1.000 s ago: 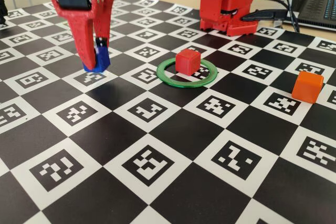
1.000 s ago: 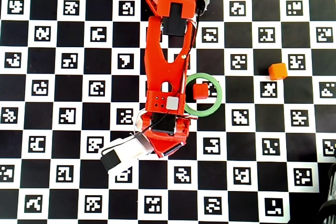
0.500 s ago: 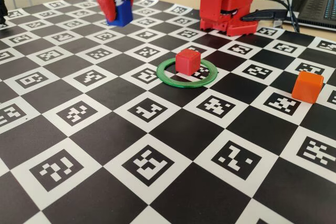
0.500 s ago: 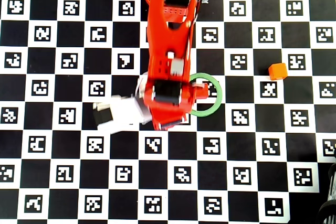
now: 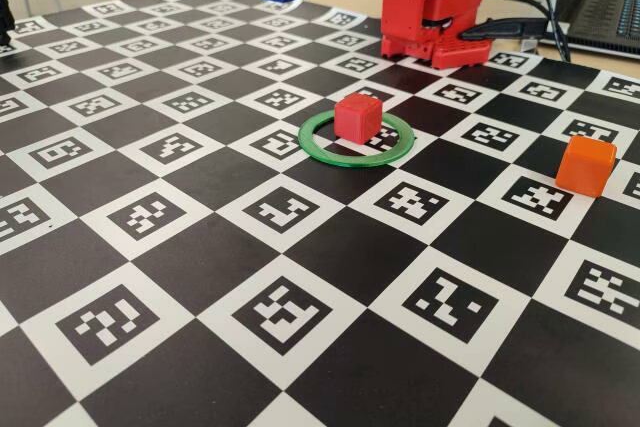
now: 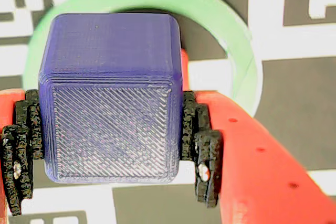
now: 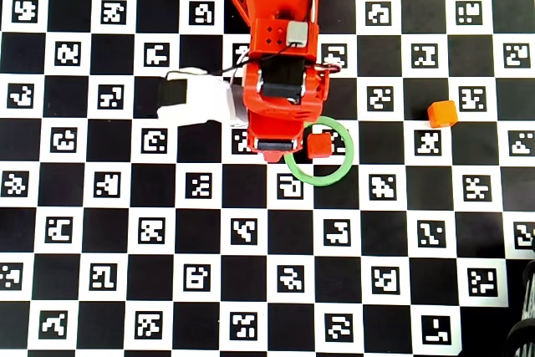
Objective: Grab the red cube then put it in the green circle then put the blue cube on top and finally the orange cube on top
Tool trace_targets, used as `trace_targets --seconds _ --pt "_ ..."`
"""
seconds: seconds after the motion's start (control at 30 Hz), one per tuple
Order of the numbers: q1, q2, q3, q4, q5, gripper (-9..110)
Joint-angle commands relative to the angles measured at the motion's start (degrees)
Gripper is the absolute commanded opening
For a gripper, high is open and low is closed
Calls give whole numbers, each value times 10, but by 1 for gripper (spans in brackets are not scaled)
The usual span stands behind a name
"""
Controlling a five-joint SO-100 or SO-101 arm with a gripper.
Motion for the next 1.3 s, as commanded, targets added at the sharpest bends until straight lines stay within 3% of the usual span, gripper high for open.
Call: trace_targets --seconds 0.0,0.47,1.27 --pt "-34 52 1 7 59 9" --pt "-157 37 7 -33 193 10" --pt "-187 37 140 -160 148 9"
